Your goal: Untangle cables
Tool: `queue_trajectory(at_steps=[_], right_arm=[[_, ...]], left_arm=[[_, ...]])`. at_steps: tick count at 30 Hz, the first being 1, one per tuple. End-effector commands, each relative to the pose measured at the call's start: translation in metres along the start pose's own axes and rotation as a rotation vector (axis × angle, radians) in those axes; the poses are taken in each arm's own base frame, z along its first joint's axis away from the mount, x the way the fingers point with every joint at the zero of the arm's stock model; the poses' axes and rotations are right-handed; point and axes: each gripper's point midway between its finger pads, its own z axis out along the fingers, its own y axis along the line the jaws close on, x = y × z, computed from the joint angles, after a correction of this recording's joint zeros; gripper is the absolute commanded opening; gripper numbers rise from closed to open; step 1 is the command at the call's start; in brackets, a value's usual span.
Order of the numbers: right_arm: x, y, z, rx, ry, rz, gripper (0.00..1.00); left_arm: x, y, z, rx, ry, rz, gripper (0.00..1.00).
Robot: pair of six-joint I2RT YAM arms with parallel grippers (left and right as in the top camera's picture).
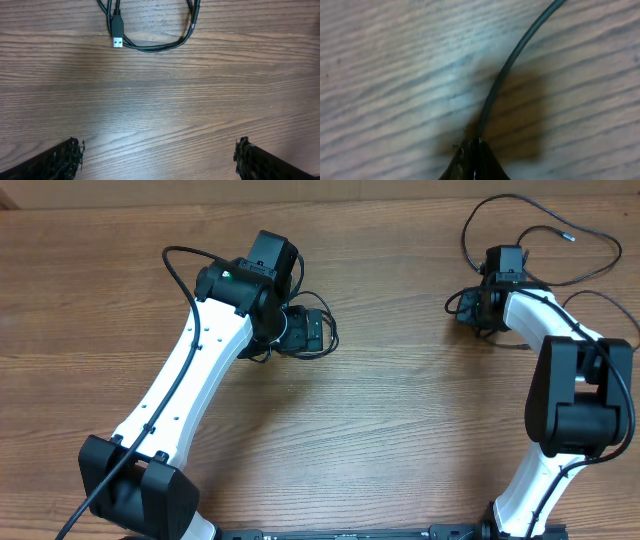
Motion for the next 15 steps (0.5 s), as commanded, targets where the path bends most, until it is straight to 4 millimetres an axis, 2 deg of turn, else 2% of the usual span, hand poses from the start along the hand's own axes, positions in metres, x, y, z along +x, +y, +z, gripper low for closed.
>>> queue_trajectory(at_steps=[1,8,11,15], right_arm=[[-0.002,0.017,-0.021,-0.099,-0.003,-0.055,0.04],[0.016,0.015,-0.03,-0.102,0.068,-0.074,0.04],[0.015,0.014,-0.03,-0.096,0.066,-0.073,0.04],[0.011,0.003,-0.03,-0.03,0.048,-0.072,0.04]], left_arm=[[0.001,-0.002,0.002,0.008,0.01,0.006,0.99],[0.0,-0.003,0.002,0.009,0.007,0.006,0.99],[0.0,-0.003,0.002,0.009,0.007,0.006,1.0],[0.0,-0.003,0.002,0.009,0.008,0.006,1.0]])
